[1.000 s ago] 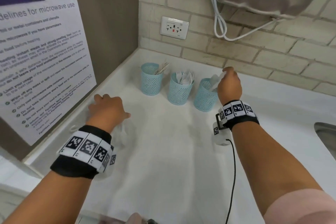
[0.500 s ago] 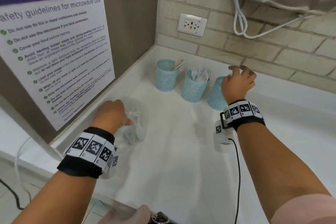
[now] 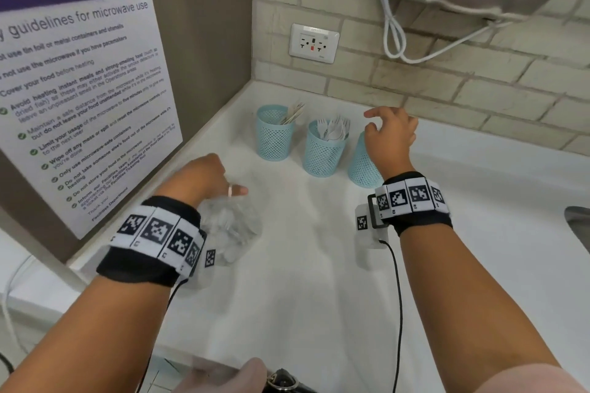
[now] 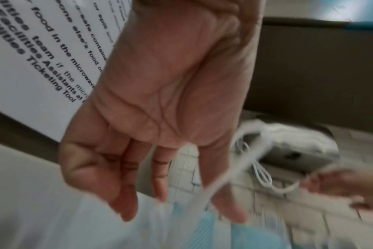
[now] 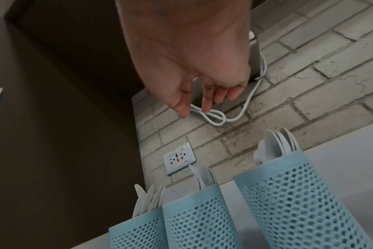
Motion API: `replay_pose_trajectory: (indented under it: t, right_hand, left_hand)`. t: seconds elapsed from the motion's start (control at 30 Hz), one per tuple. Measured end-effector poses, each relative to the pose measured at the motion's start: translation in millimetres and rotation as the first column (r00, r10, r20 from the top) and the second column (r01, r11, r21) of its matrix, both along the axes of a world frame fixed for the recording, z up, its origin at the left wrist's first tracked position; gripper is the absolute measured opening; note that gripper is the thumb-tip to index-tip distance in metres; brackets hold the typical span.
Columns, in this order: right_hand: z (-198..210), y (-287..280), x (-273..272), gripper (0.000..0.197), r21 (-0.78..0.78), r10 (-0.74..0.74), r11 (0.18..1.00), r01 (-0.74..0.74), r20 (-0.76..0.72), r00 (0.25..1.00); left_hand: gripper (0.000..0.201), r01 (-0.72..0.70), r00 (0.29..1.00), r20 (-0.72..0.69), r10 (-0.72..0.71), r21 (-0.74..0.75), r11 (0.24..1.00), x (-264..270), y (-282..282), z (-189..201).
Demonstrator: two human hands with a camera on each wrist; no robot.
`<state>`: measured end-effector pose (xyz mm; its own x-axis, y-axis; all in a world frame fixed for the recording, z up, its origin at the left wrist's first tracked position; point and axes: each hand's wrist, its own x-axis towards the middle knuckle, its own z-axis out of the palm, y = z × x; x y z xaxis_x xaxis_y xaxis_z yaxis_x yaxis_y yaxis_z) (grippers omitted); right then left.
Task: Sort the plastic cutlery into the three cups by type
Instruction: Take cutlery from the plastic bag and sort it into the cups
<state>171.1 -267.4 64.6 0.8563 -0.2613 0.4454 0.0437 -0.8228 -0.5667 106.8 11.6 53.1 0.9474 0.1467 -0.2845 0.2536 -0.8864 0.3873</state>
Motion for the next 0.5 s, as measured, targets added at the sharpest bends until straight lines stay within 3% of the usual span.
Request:
replay_pose_trajectory:
  t: [0.03,0.1,0.2,0.33,0.43,0.5]
  right_hand:
    - [0,-1,-3,0.033,0.010,0.003,1.000,-0.003,-0.010,1.000]
    - [-2,-3,-7,0.032,0.013,0.015,1.000,-0.014,-0.037,0.999]
    - [-5,-4,-11,0.032,0.010,0.047,0.999,-0.046,-0.094,0.994]
    - [-8,-4,-15,0.030,0.001,0.074,0.997,-0.075,-0.174,0.982]
    - [-7,-2,-17,0.027,0.003,0.172,0.985,-0.175,-0.192,0.966]
    - [-2,1,-23,0.024,0.114,0.322,0.946,-0.304,-0.222,0.920]
  left_hand:
    - [0.076,0.014,0.998,-0.066,-0.012,0.019,1.000,1,-1,-10]
    - [0.066,0.027,0.992,-0.122,-0.018,0.073,0.997,5,-6,-29]
    - [0.026,-0.005,0.999,-0.035,0.010,0.132,0.991,8,-10,-33]
    - [0.022,0.047,0.998,0.041,-0.052,0.100,0.994,13,-9,-16]
    - [0.017,0.091,0.987,0.144,-0.078,-0.087,0.992,11,-16,8]
    - [0.020,0.207,0.952,0.272,-0.143,-0.222,0.953,9,-24,20]
